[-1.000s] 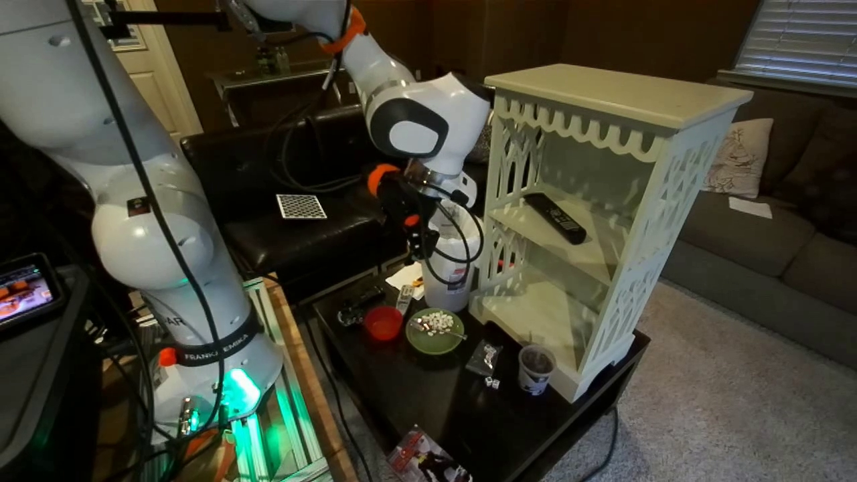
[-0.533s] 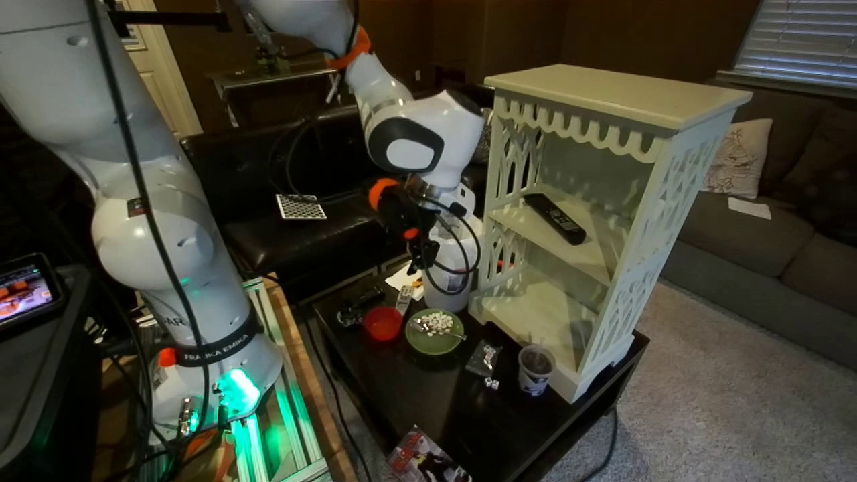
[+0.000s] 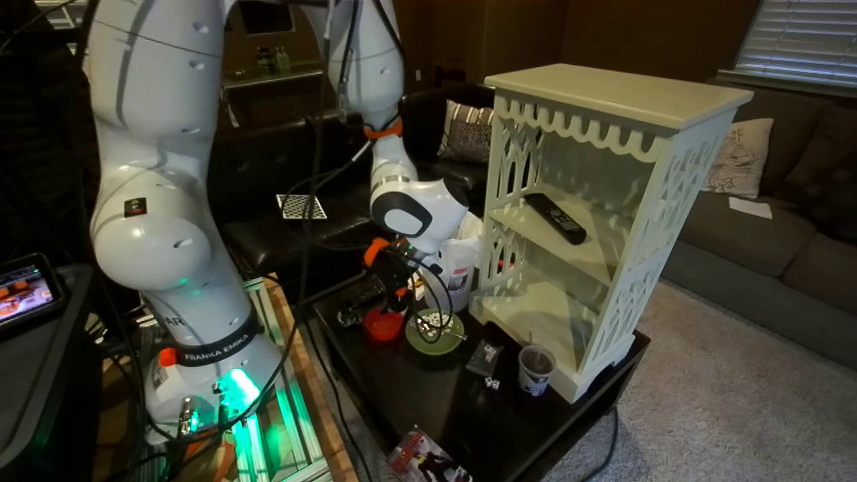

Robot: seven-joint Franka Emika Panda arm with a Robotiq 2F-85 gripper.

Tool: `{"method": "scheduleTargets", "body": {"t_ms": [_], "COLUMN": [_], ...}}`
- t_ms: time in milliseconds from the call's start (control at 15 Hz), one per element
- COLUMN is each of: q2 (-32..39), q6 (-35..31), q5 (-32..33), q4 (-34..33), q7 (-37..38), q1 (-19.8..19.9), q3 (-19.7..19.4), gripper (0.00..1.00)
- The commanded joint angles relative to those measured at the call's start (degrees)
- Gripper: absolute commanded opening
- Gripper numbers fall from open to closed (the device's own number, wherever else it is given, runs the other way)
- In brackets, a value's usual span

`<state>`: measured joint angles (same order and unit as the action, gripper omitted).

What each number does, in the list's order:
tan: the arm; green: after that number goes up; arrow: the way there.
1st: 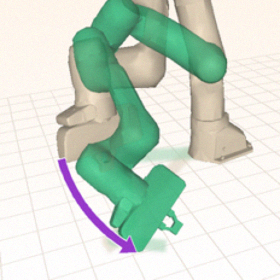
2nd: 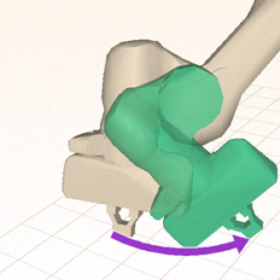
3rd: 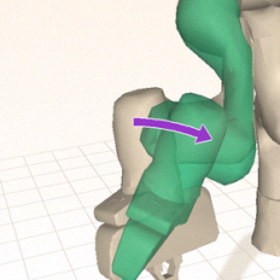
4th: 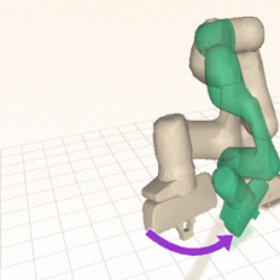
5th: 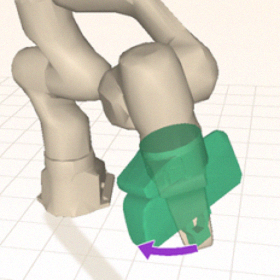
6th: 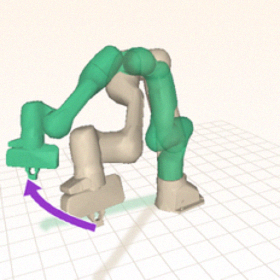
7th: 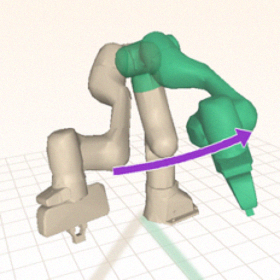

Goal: Put the bowl on top of the shelf.

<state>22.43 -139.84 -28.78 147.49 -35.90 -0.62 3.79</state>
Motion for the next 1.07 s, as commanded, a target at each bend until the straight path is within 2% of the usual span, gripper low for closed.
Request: {"method": "scheduleTargets", "body": {"t_ms": [0,133,200,267,400,467,600,733,800,867,1000], "q2": [1.5,2.3,6.4,13.7,17.8,21.0,28.0,35.2,38.8,31.5,37.1], "q6": [-0.4,-0.4,-1.0,-2.7,-2.2,-1.5,-3.2,-7.9,-7.3,-7.7,-8.2], "q5": [1.8,1.8,3.1,3.1,1.0,-0.1,-0.2,-1.4,0.4,4.3,4.6], "q4": [-0.9,-1.8,-4.4,-8.5,-11.0,-13.1,-17.6,-23.1,-26.5,-19.0,-23.7], "q7": [0.9,0.7,0.9,0.4,-4.0,-5.7,-8.7,-11.4,-11.9,-6.6,-7.6], "q1": [3.1,3.4,2.7,2.6,5.9,3.8,4.4,4.9,4.1,6.5,6.4], "q3": [2.7,2.7,3.2,4.5,8.1,7.0,8.8,10.5,10.3,11.3,11.8], "gripper": [1.00,1.00,1.00,1.00,1.00,1.00,1.00,1.00,1.00,1.00,1.00]}}
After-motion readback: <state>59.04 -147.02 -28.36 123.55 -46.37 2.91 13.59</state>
